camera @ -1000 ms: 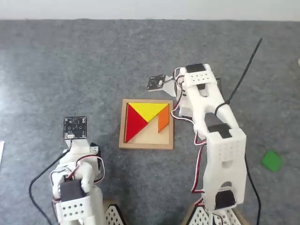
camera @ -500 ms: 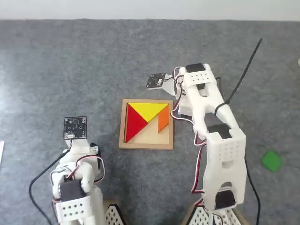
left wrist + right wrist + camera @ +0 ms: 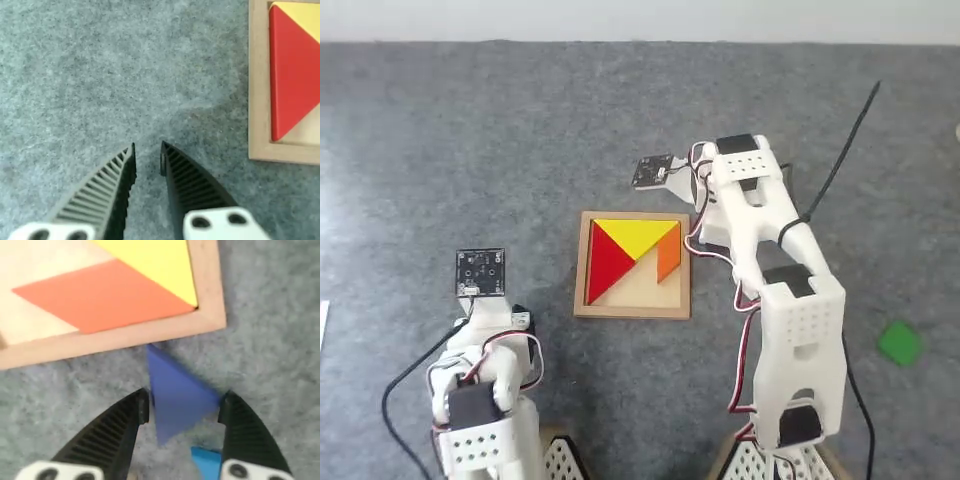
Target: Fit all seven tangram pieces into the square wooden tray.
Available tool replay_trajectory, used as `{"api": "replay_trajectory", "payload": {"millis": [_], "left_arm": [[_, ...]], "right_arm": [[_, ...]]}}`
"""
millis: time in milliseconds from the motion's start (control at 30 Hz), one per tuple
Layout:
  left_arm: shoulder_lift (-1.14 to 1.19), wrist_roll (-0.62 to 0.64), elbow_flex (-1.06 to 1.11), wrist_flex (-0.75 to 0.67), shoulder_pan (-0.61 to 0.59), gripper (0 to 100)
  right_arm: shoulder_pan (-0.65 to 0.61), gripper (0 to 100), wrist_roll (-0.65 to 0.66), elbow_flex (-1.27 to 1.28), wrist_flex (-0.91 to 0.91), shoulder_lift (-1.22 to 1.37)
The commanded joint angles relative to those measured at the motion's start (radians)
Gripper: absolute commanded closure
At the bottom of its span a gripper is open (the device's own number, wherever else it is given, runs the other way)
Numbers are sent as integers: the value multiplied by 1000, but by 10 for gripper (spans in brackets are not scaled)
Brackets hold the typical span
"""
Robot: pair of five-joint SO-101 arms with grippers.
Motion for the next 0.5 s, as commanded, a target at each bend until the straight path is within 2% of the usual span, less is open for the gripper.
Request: {"api": "replay_trajectory", "payload": {"millis": [0, 333, 467], "left_arm": [[-18, -2, -12, 3, 3, 918], [-18, -2, -12, 3, 3, 918], [-18, -2, -12, 3, 3, 918]], "right_arm": [[-4, 775, -37, -8, 12, -128], [-1, 770, -41, -6, 81, -189], [-1, 693, -38, -6, 59, -111]]}}
